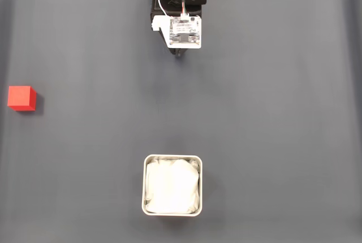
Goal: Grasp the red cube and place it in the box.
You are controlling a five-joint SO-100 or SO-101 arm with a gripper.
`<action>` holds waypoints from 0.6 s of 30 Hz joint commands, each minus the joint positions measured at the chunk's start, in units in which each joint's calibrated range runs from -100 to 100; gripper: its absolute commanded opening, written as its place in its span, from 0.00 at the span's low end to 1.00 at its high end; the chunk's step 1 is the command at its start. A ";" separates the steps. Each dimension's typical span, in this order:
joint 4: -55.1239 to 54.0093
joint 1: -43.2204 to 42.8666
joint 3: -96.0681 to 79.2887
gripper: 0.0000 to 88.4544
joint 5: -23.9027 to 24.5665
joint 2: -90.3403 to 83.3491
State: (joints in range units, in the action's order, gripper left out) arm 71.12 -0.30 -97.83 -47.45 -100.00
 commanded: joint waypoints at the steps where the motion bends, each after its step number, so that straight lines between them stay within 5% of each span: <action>1: -3.42 -1.41 6.95 0.00 0.98 0.00; 18: 3.14 -4.11 52.76 0.00 -1.81 19.24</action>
State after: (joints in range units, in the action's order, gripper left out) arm 73.43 -5.42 -53.25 -48.86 -87.84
